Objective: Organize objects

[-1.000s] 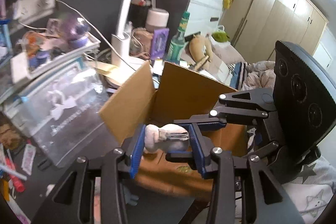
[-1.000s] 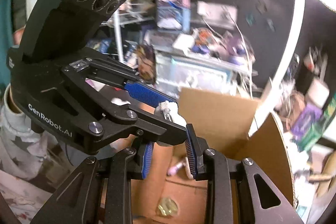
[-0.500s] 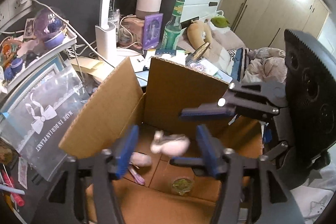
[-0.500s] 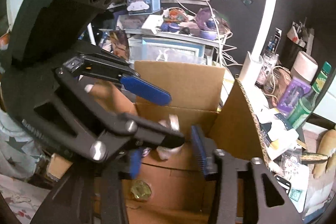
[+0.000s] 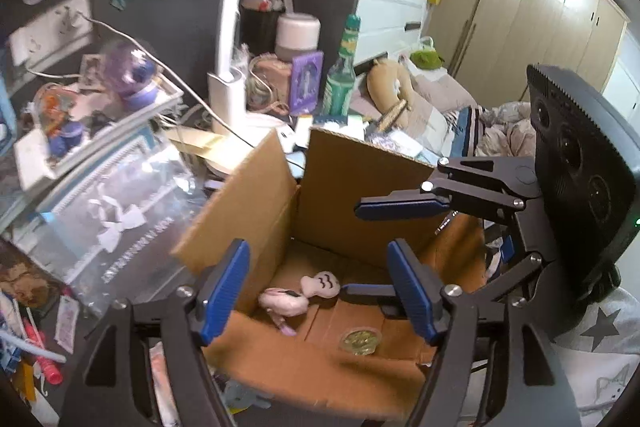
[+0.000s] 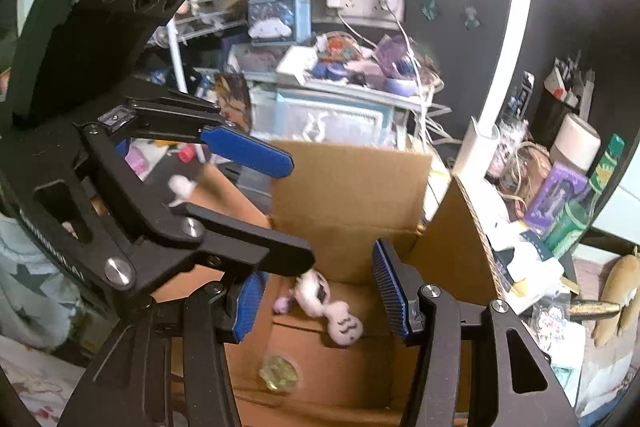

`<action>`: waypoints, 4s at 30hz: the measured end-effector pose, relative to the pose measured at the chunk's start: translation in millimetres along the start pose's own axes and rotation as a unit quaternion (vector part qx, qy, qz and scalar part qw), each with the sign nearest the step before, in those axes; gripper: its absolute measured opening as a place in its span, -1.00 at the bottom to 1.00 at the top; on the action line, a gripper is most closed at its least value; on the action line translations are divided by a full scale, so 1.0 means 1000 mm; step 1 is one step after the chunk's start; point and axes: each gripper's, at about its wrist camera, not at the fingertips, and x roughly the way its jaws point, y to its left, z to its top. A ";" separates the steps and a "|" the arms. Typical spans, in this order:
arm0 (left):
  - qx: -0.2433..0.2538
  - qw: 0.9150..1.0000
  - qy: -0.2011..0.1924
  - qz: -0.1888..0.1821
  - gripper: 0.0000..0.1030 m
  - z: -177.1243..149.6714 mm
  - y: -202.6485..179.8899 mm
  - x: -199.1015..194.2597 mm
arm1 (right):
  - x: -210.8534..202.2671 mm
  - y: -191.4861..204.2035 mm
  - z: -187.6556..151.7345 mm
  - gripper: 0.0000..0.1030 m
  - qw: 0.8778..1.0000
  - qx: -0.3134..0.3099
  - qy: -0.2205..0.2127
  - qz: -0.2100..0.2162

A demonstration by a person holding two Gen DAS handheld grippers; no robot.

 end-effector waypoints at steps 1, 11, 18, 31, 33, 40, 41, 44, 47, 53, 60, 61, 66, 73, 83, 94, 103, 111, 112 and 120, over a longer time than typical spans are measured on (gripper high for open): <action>-0.002 1.000 -0.008 0.004 0.39 -0.003 0.002 -0.008 | -0.002 0.005 0.002 -0.07 1.000 -0.005 -0.007 0.003; -0.043 0.993 -0.080 0.073 0.56 -0.071 0.046 -0.100 | -0.008 0.111 0.019 0.02 0.990 -0.097 -0.043 0.088; -0.083 0.984 -0.104 0.114 0.61 -0.139 0.073 -0.133 | 0.043 0.165 0.003 0.29 0.987 -0.100 -0.005 0.125; -0.152 0.975 -0.111 0.118 0.61 -0.220 0.100 -0.131 | 0.153 0.153 -0.037 0.78 0.997 -0.058 0.047 -0.028; -0.160 0.973 -0.109 0.123 0.61 -0.226 0.104 -0.131 | 0.160 0.154 -0.039 0.78 0.995 -0.075 0.049 -0.043; -0.169 0.972 -0.112 0.122 0.61 -0.234 0.108 -0.132 | 0.176 0.159 -0.039 0.83 0.990 -0.107 0.060 -0.063; -0.170 0.971 -0.112 0.122 0.61 -0.234 0.109 -0.133 | 0.178 0.161 -0.039 0.83 0.989 -0.110 0.062 -0.071; -0.173 0.971 -0.111 0.123 0.61 -0.236 0.110 -0.133 | 0.181 0.163 -0.038 0.83 0.987 -0.123 0.061 -0.085; -0.175 0.970 -0.110 0.124 0.61 -0.237 0.111 -0.132 | 0.182 0.164 -0.037 0.83 0.986 -0.133 0.059 -0.085; -0.175 0.970 -0.109 0.125 0.61 -0.237 0.111 -0.132 | 0.182 0.165 -0.036 0.79 0.985 -0.144 0.052 -0.079; -0.178 0.970 -0.110 0.127 0.61 -0.239 0.111 -0.133 | 0.171 0.162 -0.038 0.40 0.987 -0.142 0.036 -0.067; -0.177 0.970 -0.109 0.126 0.61 -0.239 0.111 -0.133 | 0.169 0.162 -0.038 0.35 0.987 -0.141 0.033 -0.064; -0.176 0.970 -0.110 0.125 0.61 -0.239 0.110 -0.133 | 0.155 0.159 -0.041 0.34 0.990 -0.132 0.025 -0.043; -0.175 0.971 -0.111 0.123 0.61 -0.239 0.109 -0.132 | 0.142 0.152 -0.046 0.63 0.994 -0.089 0.034 -0.050; -0.170 0.972 -0.112 0.120 0.61 -0.238 0.107 -0.132 | 0.180 0.163 -0.027 0.71 0.994 -0.061 0.058 -0.076; -0.183 0.968 -0.111 0.127 0.61 -0.248 0.116 -0.138 | 0.189 0.154 -0.029 0.31 0.993 -0.059 0.067 -0.078; -0.178 0.970 -0.111 0.122 0.61 -0.247 0.113 -0.135 | 0.169 0.150 -0.029 -0.01 0.996 -0.057 0.036 -0.064; -0.179 0.970 -0.112 0.123 0.61 -0.247 0.112 -0.136 | 0.137 0.159 -0.033 -0.08 0.996 -0.077 -0.014 -0.040; -0.179 0.970 -0.112 0.123 0.61 -0.248 0.113 -0.137 | 0.133 0.161 -0.032 -0.08 0.996 -0.079 -0.020 -0.029; -0.192 0.964 -0.127 0.136 0.61 -0.256 0.118 -0.153 | 0.099 0.199 -0.036 -0.08 0.981 -0.117 -0.047 0.149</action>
